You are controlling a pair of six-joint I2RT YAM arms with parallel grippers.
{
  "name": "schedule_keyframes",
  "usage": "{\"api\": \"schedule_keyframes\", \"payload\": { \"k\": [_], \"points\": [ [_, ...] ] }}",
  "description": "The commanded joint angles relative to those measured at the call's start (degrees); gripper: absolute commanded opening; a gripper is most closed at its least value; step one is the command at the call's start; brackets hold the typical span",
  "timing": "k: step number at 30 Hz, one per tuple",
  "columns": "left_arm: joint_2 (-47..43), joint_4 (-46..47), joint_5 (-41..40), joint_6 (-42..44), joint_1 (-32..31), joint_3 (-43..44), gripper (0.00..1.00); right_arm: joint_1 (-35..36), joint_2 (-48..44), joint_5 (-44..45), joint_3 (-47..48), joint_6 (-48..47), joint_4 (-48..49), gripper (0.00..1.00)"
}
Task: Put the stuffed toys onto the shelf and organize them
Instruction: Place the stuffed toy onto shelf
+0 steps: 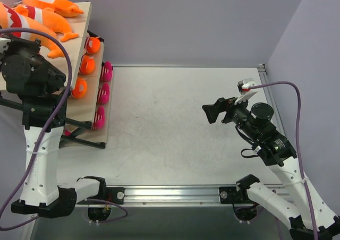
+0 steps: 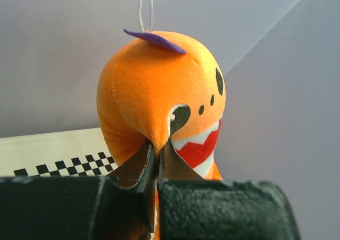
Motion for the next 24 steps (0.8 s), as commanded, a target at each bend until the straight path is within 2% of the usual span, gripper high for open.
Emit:
{"api": "schedule_keyframes", "payload": {
  "k": [1,3,6,14,19,24],
  "points": [
    [2.34,-11.47,6.38,-11.29,6.47,3.23,0.03,0.38,0.02,-1.48,-0.47,0.19,3.05,0.99],
    [3.4,-15.36,8.16,-16.91,8.43,3.59,0.02,0.29,0.2,-1.83,-0.56,0.19,3.23,0.99],
    [3.75,-16.08,10.09,-19.75,10.8,2.71,0.03,0.38,0.55,-2.18,-0.56,0.19,3.23,0.99],
    [4.46,-22.59,19.93,-31.7,23.79,1.22,0.04,0.38,1.34,-2.45,-1.0,0.28,3.49,0.99],
    [4.11,-23.29,25.12,-37.77,26.98,-2.03,0.08,0.38,2.31,-2.71,-0.73,0.19,3.49,0.99],
    [3.75,-23.21,28.64,-43.04,29.35,-4.41,0.16,0.38,2.4,-2.71,-0.47,0.19,3.23,0.99]
  ]
}}
